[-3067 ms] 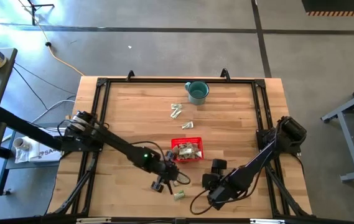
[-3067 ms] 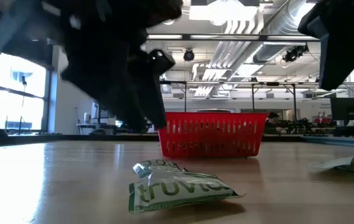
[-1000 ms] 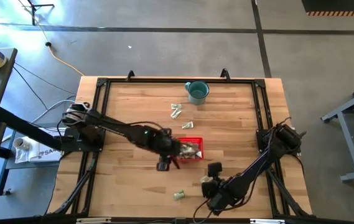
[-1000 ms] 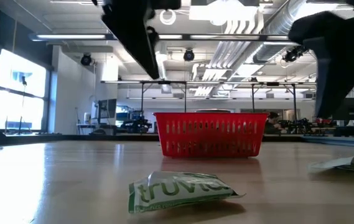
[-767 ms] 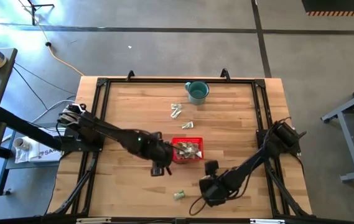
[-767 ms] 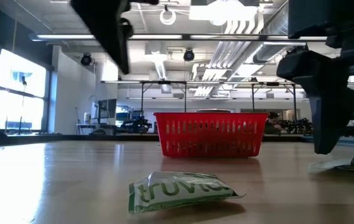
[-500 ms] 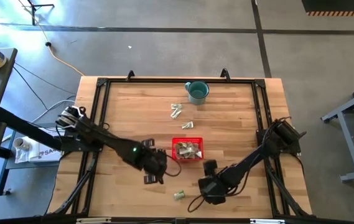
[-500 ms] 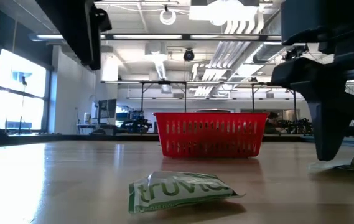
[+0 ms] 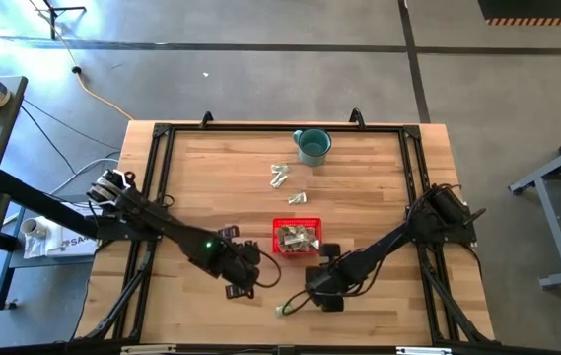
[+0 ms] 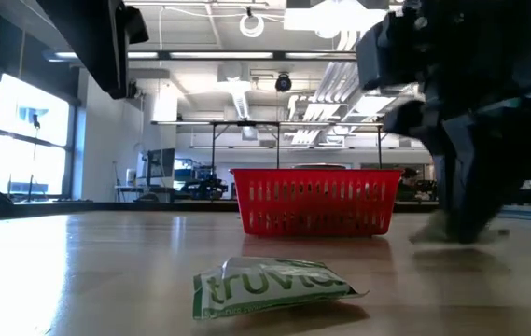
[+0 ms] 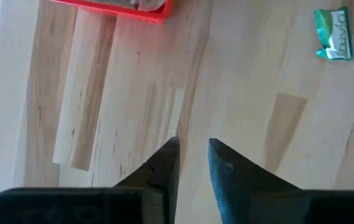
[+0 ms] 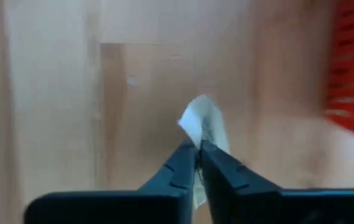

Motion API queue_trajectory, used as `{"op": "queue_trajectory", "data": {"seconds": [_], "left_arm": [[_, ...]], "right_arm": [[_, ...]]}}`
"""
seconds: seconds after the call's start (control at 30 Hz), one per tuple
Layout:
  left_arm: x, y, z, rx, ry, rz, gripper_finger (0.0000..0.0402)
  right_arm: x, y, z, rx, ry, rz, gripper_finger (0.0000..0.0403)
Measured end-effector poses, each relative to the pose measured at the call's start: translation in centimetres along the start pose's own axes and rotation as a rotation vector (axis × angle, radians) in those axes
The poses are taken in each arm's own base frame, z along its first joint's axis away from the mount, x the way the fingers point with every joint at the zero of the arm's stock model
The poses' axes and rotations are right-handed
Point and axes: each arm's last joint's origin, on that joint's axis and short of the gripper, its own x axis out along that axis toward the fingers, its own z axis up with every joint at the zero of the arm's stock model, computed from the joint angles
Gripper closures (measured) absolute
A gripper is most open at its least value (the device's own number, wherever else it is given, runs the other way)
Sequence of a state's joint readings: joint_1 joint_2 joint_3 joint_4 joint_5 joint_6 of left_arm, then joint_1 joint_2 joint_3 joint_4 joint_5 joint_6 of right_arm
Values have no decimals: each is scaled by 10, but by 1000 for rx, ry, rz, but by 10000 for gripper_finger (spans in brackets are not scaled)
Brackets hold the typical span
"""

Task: Pick and place Stevia / Truvia into bins
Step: Put the green stevia packet into the red bin, then put the green truvia packet into the red bin

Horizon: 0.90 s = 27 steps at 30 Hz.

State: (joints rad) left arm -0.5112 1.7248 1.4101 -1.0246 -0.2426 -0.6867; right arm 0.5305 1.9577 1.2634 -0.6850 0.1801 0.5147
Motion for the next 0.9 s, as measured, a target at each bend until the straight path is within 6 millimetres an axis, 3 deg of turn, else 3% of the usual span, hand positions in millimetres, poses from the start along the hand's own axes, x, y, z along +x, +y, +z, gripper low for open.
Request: {"op": "queue_trajectory", "data": {"seconds": [0.07, 0.2, 0.33, 0.47, 0.63, 0.9], "left_arm": [[-1, -2, -2, 4, 0, -5, 286], [-2, -8, -6, 2, -4, -9, 285], [-5, -18, -11, 0, -28, -32, 285], [-8, -27, -13, 5, -67, -73, 286], [-9, -30, -15, -6, -67, -78, 281], [-10, -34, -18, -73, -71, -94, 277]], "right_arm": [[-13, 4, 2, -12, -21, -33, 395], [-51, 8, 14, 48, -104, -104, 386], [-78, -9, 34, 133, -203, -164, 399], [-68, -48, 52, 182, -163, -159, 388], [-61, -88, 65, 241, -124, -114, 321], [-59, -102, 70, 324, -137, -91, 192]]}}
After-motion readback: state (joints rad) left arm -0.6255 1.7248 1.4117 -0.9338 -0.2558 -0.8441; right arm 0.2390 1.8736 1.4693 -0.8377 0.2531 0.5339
